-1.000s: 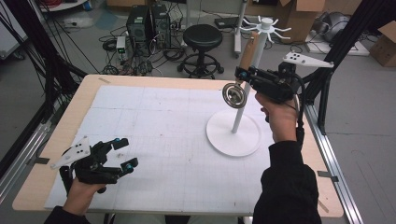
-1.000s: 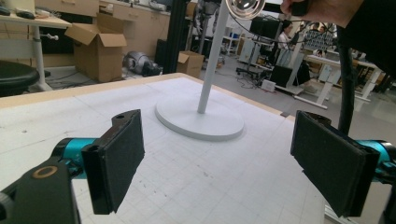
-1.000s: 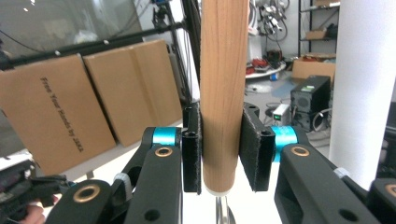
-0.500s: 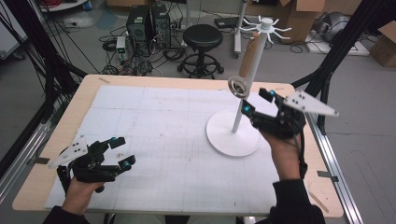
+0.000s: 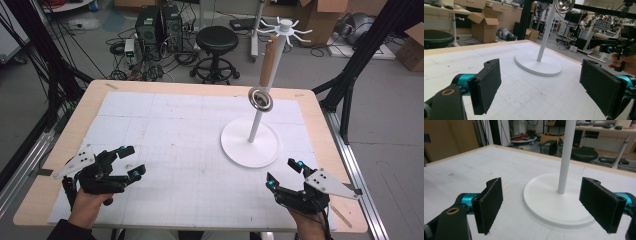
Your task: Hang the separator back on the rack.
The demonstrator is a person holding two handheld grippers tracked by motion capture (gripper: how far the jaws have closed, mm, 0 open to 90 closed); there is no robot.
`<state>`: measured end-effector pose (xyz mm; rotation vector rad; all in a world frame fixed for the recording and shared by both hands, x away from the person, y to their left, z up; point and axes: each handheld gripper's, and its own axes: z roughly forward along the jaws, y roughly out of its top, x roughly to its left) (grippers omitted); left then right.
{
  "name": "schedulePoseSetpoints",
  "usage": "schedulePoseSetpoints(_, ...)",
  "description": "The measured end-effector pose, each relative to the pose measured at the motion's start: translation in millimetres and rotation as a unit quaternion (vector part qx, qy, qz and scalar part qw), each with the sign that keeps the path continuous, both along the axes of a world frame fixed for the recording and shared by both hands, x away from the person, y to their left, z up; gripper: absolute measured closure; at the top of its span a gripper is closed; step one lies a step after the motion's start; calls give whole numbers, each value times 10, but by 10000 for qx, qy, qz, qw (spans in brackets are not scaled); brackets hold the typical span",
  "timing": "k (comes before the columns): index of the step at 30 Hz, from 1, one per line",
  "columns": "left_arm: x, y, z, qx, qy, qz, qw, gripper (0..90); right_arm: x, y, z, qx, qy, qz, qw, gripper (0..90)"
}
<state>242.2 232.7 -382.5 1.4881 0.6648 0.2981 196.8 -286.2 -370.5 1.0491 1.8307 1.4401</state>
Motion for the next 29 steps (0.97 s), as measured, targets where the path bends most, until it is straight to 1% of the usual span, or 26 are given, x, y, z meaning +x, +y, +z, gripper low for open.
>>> schedulePoseSetpoints(3, -10, -3, 7, -12, -37, -22, 10000, 177, -56, -4, 3, 100, -73, -27, 9999, 177)
schedulePoseSetpoints(4, -11, -3, 7, -15, -46, -29, 10000, 177, -68, 3, 2, 104, -57, -22, 9999, 177)
schedulePoseSetpoints(5, -13, -6, 6, -9, -50, -35, 10000, 177, -68, 6, 1, 71, -73, -24, 9999, 177)
schedulePoseSetpoints(7, -19, -3, 6, 50, -61, -39, 10000, 177, -66, 12, 0, 123, -73, -35, 9999, 177)
schedulePoseSetpoints(11, -35, 9, 8, -19, -68, -24, 10000, 177, -82, 24, 16, 139, -101, -28, 9998, 177)
schedulePoseSetpoints(15, -27, 24, 8, -16, -59, 0, 10000, 177, -78, 14, 24, 176, -155, -21, 9997, 177)
schedulePoseSetpoints(26, -17, 16, -3, -24, -25, -2, 10000, 178, -73, -2, 20, 190, -115, -14, 9998, 177)
schedulePoseSetpoints(29, -9, 14, -6, -41, 12, -2, 10000, 179, -68, -5, 14, 184, -104, 0, 9998, 177)
